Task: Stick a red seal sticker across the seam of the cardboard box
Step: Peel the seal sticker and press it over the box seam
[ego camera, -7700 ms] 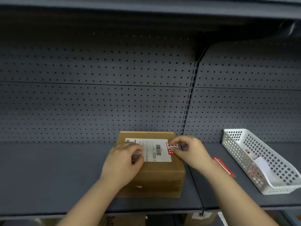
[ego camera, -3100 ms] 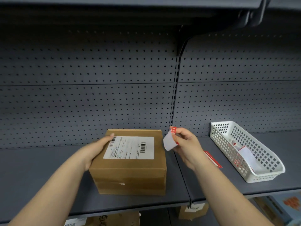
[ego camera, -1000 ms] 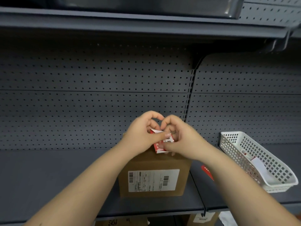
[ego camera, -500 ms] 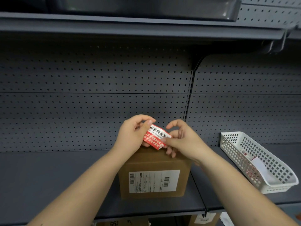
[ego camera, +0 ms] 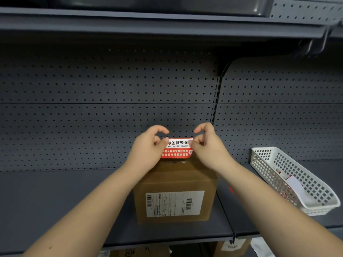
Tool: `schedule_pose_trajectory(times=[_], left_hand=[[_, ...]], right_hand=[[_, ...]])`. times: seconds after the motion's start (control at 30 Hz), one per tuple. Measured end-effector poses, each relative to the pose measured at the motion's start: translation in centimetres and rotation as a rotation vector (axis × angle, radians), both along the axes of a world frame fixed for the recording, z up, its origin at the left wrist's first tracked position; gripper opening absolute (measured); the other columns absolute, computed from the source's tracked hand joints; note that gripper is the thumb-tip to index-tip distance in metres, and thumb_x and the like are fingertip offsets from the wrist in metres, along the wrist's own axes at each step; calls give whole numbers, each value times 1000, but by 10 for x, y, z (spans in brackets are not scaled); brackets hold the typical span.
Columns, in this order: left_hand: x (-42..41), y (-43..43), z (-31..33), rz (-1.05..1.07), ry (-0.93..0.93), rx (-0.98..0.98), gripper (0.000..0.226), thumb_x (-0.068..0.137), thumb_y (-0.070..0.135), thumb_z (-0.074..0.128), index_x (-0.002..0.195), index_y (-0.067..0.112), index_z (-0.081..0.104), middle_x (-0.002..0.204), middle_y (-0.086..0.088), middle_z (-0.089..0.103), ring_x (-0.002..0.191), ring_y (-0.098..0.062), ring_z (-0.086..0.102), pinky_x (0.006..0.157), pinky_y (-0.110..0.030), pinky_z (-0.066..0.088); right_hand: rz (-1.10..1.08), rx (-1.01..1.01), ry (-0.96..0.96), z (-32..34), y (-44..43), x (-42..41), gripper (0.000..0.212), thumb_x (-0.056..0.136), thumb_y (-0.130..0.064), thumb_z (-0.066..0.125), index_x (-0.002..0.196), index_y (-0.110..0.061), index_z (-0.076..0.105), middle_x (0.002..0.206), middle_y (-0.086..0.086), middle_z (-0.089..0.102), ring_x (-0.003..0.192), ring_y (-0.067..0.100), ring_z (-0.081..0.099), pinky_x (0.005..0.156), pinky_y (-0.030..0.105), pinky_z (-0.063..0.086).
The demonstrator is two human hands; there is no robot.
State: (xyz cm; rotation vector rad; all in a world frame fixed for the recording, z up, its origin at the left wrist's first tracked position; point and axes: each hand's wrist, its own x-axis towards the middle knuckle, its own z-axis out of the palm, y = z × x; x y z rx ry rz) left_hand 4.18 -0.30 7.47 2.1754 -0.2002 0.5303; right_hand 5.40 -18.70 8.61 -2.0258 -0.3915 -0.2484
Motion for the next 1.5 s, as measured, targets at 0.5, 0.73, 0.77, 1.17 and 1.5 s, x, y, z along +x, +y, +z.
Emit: schedule_pose_trajectory(times=[0.5,0.73,0.77,1.17,1.5], left_hand=[[12,0,-21,11,183,273,26,92,30,57,103,29,33,55,3,55,55,-14,55,58,-46,52],[11,-1,-26,23,154,268,25,91,28,58,102,28,36,54,3,56,53,-9,53,50,-31,43],[11,-1,-26,23,158,262,24,91,27,58,102,29,36,54,3,56,53,-9,53,51,-31,43],[12,-2,-29,35,124,382,20,89,23,59,95,27,41,52,6,52,52,-10,50,53,-28,31],[7,0,-19,46,172,262,27,86,34,64,101,29,42,63,0,61,57,-11,56,50,-29,42]], right_hand=[[49,-306,99,-21,4,14,22,93,-14,52,106,-17,34,70,2,55,67,14,56,65,35,51],[61,-424,121,-22,4,22,21,92,-16,53,103,-18,36,83,5,65,78,18,62,63,27,49],[63,-433,128,-21,4,23,20,92,-16,53,103,-18,36,83,4,64,80,18,62,64,28,50],[44,-491,50,-29,6,22,20,90,-17,55,100,-19,38,78,3,63,76,21,64,69,42,56],[86,-450,21,-28,1,19,19,93,-26,53,104,-23,37,78,6,61,70,18,57,65,39,50]])
